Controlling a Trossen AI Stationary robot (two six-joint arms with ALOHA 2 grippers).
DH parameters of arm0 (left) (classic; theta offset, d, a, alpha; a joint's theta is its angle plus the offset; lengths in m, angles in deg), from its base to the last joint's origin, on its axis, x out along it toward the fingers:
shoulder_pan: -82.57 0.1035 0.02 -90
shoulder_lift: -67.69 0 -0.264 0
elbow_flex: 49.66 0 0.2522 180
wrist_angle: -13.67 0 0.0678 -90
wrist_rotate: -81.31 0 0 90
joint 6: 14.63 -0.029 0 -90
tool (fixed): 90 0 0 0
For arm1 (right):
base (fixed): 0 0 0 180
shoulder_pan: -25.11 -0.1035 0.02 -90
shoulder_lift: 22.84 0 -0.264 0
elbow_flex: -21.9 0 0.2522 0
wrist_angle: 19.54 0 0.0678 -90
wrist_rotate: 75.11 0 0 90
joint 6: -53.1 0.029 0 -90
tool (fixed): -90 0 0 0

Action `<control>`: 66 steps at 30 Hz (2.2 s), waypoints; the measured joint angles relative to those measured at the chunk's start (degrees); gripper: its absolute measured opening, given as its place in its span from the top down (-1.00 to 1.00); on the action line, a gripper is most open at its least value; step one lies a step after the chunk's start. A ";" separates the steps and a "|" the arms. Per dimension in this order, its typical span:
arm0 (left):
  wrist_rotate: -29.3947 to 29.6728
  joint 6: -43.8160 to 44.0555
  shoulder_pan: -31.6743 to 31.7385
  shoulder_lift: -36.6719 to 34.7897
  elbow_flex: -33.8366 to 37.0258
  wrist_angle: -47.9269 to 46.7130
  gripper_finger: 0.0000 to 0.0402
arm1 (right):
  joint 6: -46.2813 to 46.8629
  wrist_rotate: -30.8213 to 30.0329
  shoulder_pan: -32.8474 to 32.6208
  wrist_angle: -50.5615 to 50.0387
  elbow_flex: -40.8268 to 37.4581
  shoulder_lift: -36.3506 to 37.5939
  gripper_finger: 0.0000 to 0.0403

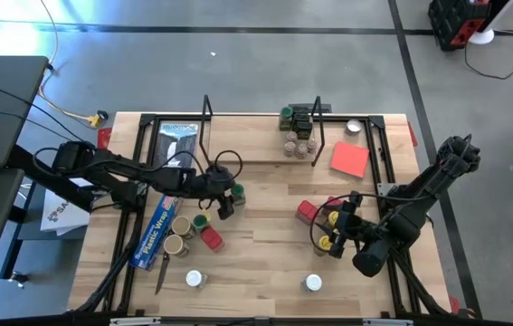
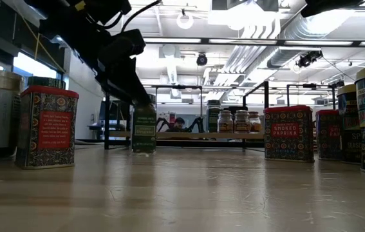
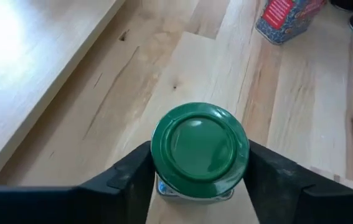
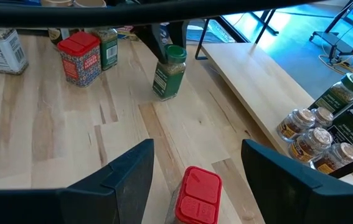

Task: Shelf spices
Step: Put the top green seasoning bottle on the shelf aligned to the left of the green seasoning can

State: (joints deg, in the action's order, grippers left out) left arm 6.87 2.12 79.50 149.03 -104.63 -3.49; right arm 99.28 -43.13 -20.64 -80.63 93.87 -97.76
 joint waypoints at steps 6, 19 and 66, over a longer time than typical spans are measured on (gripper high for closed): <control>-1.61 -2.58 0.25 0.02 -5.08 -1.14 0.04 | -0.12 0.00 0.02 0.00 0.00 0.00 -0.17; -11.22 -18.30 15.89 4.86 -31.08 -14.99 0.04 | -1.13 -0.35 0.02 0.00 0.00 0.00 -0.17; -31.75 -40.81 38.75 37.88 -56.15 -14.55 -0.09 | 2.89 1.19 0.02 1.31 0.00 0.00 -0.17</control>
State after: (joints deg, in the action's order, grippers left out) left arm -24.88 -38.69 118.26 186.91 -160.78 -18.04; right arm 102.16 -41.94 -20.62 -79.32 93.87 -97.76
